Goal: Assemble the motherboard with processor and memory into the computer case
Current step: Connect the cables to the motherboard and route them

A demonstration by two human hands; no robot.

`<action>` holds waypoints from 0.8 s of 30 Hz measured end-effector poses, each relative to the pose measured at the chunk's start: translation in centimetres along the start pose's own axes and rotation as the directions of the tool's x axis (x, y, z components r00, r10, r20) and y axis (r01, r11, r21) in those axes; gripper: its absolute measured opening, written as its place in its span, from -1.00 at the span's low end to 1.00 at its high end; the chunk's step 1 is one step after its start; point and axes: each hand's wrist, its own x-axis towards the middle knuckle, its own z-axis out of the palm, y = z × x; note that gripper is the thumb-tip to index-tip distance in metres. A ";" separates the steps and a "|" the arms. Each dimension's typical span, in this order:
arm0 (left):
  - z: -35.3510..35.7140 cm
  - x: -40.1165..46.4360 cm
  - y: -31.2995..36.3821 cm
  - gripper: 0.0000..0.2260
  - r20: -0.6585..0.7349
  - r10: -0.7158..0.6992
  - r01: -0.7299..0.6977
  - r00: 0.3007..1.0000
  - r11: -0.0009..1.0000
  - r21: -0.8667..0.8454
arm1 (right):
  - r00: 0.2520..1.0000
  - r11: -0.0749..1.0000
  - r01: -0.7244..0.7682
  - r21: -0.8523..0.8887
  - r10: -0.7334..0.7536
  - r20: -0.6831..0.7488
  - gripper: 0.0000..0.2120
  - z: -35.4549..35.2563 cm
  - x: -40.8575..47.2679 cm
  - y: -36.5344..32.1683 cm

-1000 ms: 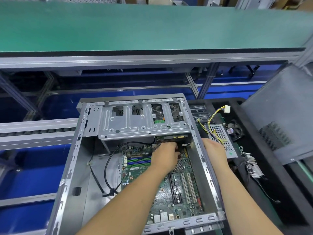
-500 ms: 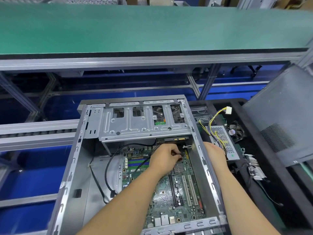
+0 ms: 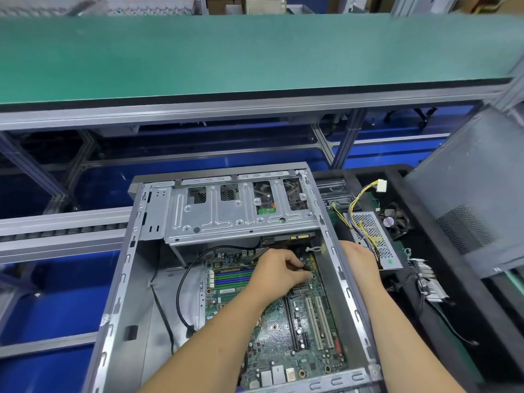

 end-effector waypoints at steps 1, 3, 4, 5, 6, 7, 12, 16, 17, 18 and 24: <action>0.0 0.0 0.0 -0.88 -0.003 0.002 -0.002 1.000 1.000 -0.026 | 1.000 1.000 0.007 0.006 -0.007 0.001 -0.62 0.0 0.0 0.0; -0.2 -0.1 0.1 -0.93 -0.028 0.011 -0.013 1.000 0.997 -0.075 | 1.000 1.000 0.018 0.016 -0.018 0.006 -0.66 -0.1 0.0 0.0; -0.3 -0.2 0.2 -0.94 -0.038 0.002 -0.006 0.999 0.993 -0.116 | 1.000 1.000 0.020 0.019 -0.020 0.005 -0.68 -0.1 0.0 0.0; -0.3 -0.2 0.2 -0.94 -0.041 -0.012 0.005 0.999 0.987 -0.161 | 1.000 1.000 0.026 0.015 -0.026 0.009 -0.68 -0.1 0.0 0.0; -0.4 -0.2 0.3 -0.92 -0.040 -0.028 0.020 0.999 0.980 -0.196 | 0.999 0.999 0.031 0.011 -0.031 0.014 -0.67 -0.1 0.0 0.0; -0.3 -0.3 0.3 -0.91 -0.041 -0.039 0.029 0.998 0.976 -0.217 | 0.999 0.999 0.041 0.002 -0.041 0.018 -0.68 -0.1 -0.1 0.0; -0.1 -0.2 0.1 -0.90 -0.066 -0.037 0.021 0.997 0.974 -0.224 | 0.999 0.999 0.039 0.007 -0.040 0.018 -0.74 -0.1 0.0 0.4; 0.3 0.0 0.1 -0.82 -0.076 0.023 -0.029 0.997 0.996 -0.083 | 0.999 0.999 0.041 -0.009 -0.041 0.003 -0.65 -0.2 0.3 0.4; 0.4 0.0 0.1 -0.82 -0.076 0.032 -0.036 0.997 0.998 -0.059 | 0.999 0.999 0.042 -0.026 -0.042 0.009 -0.63 -0.2 0.3 0.4; 0.5 0.0 0.1 -0.85 -0.067 0.034 -0.037 0.997 0.998 -0.054 | 0.999 0.998 0.041 -0.036 -0.041 0.014 -0.63 -0.2 0.3 0.5; 0.1 -0.3 0.3 -0.85 -0.005 0.013 -0.014 1.000 0.998 -0.067 | 0.998 0.997 0.057 -0.042 -0.056 0.032 -0.75 -0.2 0.5 0.5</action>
